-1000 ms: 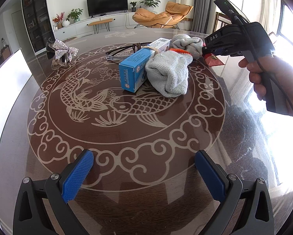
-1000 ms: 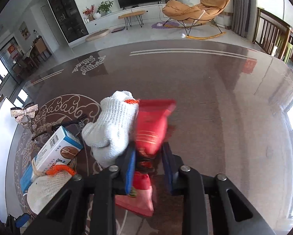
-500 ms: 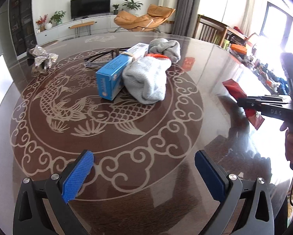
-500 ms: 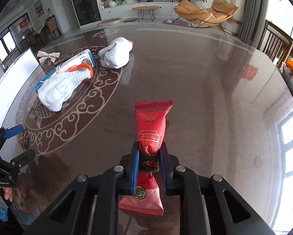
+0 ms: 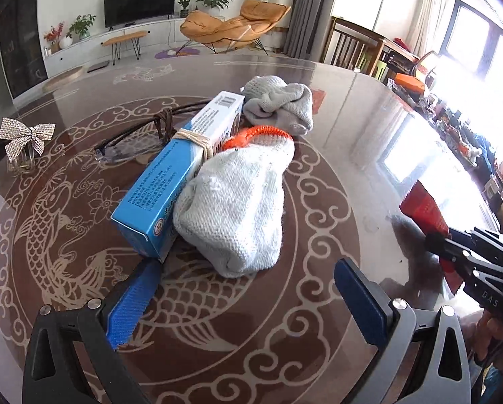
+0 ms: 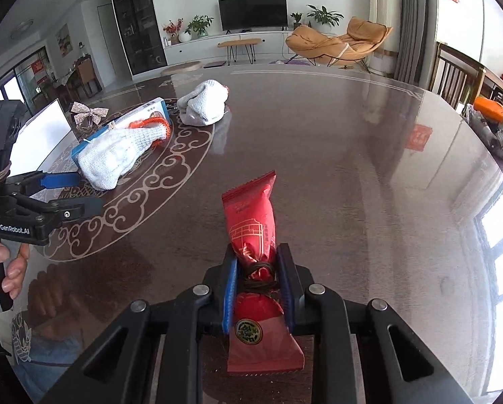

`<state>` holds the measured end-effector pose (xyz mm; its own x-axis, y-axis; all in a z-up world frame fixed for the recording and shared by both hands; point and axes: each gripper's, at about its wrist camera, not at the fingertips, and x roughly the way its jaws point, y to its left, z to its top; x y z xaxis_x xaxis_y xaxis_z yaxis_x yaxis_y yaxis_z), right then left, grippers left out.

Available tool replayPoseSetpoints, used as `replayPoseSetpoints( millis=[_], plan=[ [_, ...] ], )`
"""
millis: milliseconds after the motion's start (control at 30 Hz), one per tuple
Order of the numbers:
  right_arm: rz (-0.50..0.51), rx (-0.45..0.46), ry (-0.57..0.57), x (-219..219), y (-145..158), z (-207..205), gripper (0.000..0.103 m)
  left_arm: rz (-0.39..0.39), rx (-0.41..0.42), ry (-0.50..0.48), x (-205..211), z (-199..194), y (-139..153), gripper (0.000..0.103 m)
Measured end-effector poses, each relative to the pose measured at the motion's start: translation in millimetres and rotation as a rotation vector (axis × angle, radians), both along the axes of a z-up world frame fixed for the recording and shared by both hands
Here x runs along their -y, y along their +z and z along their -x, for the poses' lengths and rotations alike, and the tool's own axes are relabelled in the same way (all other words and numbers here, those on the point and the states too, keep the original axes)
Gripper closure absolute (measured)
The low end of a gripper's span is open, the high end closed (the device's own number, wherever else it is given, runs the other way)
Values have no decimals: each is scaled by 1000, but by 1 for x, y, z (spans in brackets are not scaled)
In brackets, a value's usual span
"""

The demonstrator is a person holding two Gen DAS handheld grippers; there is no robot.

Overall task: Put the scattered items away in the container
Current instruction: 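Grasp the blue toothpaste box with the left tool while the right tool holds the packet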

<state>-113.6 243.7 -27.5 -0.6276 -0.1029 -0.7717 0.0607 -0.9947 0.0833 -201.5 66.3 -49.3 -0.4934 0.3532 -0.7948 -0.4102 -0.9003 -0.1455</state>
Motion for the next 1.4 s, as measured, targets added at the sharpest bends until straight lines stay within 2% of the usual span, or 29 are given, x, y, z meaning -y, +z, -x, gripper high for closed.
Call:
replayPoseSetpoints(
  millis=[100, 133, 200, 267, 367, 433, 500, 533, 600, 633, 667, 767, 867, 900, 1067, 1233, 1333, 1400],
  plan=[
    [14, -1, -2, -2, 1, 0, 78, -211, 54, -211, -23, -8, 6, 0],
    [14, -1, -2, -2, 1, -1, 78, -231, 51, -270, -29, -14, 10, 0],
    [14, -1, -2, -2, 2, -1, 78, -196, 2, -308, -29, -23, 20, 0],
    [18, -1, -2, -3, 2, -1, 78, -139, -31, -245, -15, -18, 29, 0],
    [14, -1, -2, -3, 3, -2, 78, -41, -32, -120, 9, 7, 36, 0],
    [4, -1, -2, -2, 3, -2, 78, 24, -36, -96, 16, 23, 39, 0],
    [2, -1, -1, -2, 3, -2, 78, 86, -9, -121, 16, 37, 32, 0],
    [6, -1, -1, -2, 3, -2, 78, 115, 1, -136, 14, 42, 27, 4],
    [17, -1, -1, -3, 4, -2, 78, 137, 39, -146, 12, 53, 18, 37],
    [20, -1, -1, -3, 4, -2, 78, 124, 71, -142, 12, 60, 12, 45],
    [20, -1, -1, -2, 4, -2, 78, 103, 98, -137, 12, 66, 8, 60],
    [10, 0, -1, -1, 3, -3, 78, 88, 85, -126, 7, 73, 6, 65],
    [6, 0, -1, -1, 3, -3, 78, 74, 67, -108, 1, 71, 6, 81],
    [6, 0, -1, -1, 3, -3, 78, 77, 55, -95, 1, 69, 4, 82],
    [31, -2, -5, -5, 4, -3, 80, 92, 18, -60, 9, 29, 2, 82],
    [28, -1, 38, 3, 4, -21, 81, 79, 0, -17, 51, -64, 2, 82],
    [31, 21, 98, 25, 4, -49, 81, 58, 10, 54, 70, -117, 3, 82],
    [56, 37, 142, 46, 5, -65, 81, 41, 1, 97, 74, -137, 2, 82]
  ],
)
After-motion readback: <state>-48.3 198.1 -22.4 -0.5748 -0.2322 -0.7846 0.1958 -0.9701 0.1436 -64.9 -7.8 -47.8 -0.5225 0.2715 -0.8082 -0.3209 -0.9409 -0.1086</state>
